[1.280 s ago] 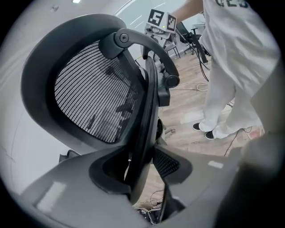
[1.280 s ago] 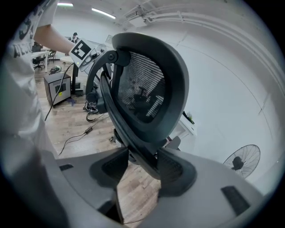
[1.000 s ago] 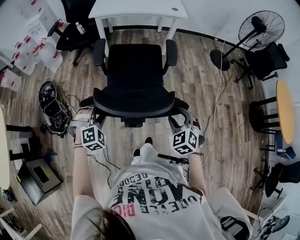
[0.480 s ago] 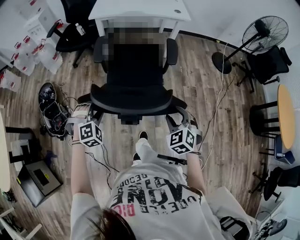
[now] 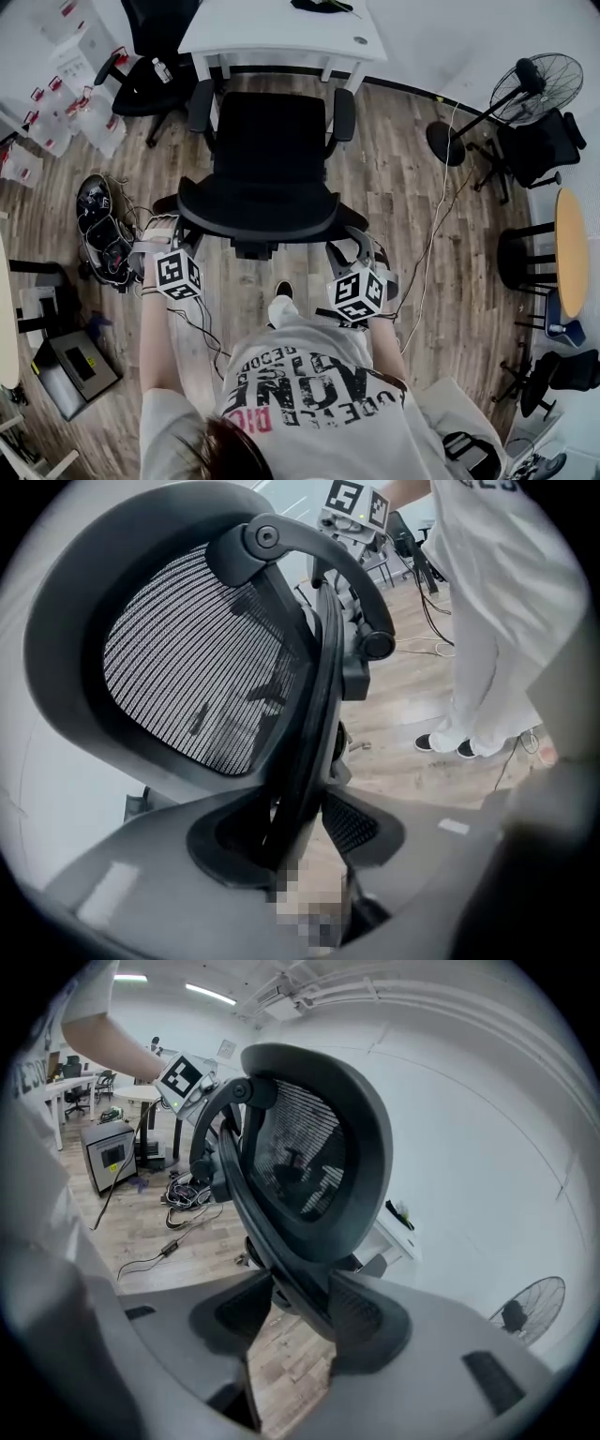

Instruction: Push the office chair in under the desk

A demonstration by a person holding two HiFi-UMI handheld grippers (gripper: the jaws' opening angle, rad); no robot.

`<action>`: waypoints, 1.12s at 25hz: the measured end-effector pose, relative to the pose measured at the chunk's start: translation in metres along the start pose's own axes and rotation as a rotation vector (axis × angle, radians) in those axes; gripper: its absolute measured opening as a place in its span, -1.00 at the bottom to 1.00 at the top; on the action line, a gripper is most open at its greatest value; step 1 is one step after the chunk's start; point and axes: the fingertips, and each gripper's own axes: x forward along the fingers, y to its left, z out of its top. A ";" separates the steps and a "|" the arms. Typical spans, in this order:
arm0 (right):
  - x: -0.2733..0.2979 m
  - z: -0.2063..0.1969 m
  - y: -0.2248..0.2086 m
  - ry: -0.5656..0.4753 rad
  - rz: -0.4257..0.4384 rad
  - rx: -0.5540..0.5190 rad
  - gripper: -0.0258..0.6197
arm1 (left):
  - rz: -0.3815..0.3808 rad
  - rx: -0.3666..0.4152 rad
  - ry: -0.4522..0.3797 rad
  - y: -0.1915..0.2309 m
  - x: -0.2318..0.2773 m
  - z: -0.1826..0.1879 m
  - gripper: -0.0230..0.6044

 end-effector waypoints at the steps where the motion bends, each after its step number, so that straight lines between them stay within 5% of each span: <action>1: 0.003 0.002 -0.003 -0.003 0.002 -0.001 -0.33 | 0.003 0.000 0.002 0.004 0.003 -0.001 -0.35; 28: 0.064 0.037 -0.035 0.110 -0.049 0.052 -0.33 | -0.007 0.067 -0.097 0.067 0.052 -0.028 -0.35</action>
